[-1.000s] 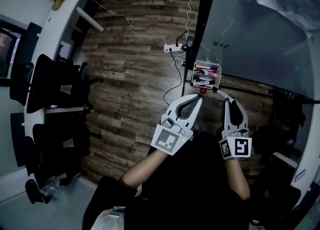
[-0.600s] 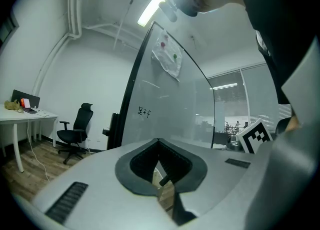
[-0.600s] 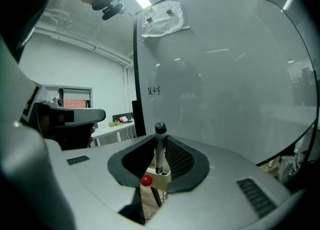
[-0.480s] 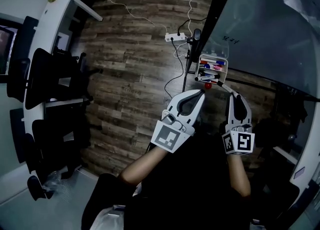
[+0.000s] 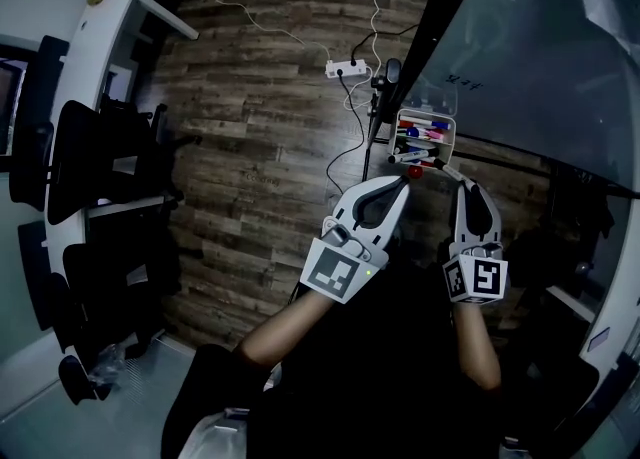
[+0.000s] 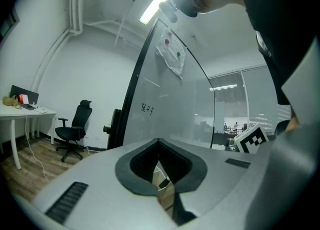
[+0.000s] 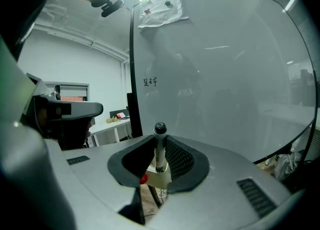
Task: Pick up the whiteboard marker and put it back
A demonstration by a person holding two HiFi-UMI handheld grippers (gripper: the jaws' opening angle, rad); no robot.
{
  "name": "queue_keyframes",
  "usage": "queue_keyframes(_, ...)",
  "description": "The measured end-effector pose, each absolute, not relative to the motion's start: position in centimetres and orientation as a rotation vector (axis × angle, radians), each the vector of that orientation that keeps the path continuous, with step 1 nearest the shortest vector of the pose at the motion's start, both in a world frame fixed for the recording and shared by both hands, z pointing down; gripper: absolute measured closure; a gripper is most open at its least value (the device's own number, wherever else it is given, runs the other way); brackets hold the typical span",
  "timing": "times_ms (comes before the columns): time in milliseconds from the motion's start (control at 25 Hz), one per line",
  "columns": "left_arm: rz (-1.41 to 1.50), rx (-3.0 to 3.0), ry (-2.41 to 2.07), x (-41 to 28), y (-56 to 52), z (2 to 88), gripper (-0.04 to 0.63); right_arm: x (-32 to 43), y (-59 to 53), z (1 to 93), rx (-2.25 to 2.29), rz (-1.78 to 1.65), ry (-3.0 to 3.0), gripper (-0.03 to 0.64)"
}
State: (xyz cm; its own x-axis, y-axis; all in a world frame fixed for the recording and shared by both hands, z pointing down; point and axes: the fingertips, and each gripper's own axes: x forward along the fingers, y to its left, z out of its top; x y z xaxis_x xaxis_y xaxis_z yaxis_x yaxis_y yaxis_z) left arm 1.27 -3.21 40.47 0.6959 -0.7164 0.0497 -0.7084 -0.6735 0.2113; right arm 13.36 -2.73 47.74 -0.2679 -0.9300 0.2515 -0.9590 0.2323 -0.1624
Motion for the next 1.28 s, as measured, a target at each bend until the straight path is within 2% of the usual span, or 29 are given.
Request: queue_keyframes(1280, -0.035, 2.683, -1.111, 0.5, -5.8, 41.4, 0.588, 12.6, -4.5, 51.8, 1.841, 0.522, -2.288, 0.538)
